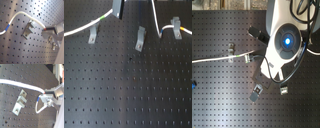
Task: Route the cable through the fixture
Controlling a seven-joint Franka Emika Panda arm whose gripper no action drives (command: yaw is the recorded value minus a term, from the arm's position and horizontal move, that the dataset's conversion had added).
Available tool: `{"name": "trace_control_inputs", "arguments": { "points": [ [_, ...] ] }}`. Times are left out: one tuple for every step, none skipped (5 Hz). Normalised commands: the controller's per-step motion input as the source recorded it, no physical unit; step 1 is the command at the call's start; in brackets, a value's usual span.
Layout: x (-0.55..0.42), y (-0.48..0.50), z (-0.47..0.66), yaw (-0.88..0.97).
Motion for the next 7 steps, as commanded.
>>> {"name": "trace_control_inputs", "arguments": {
  "points": [
    [-0.223, 0.130, 0.60, -0.21],
    [-0.108, 0.139, 0.62, 0.00],
    [0.005, 0.009, 0.00, 0.00],
    [-0.280, 0.037, 0.40, 0.00],
    [0.014, 0.024, 0.00, 0.00],
    [-0.339, 0.283, 0.15, 0.00],
    [-0.195, 0.114, 0.07, 0.00]
  ]
}}
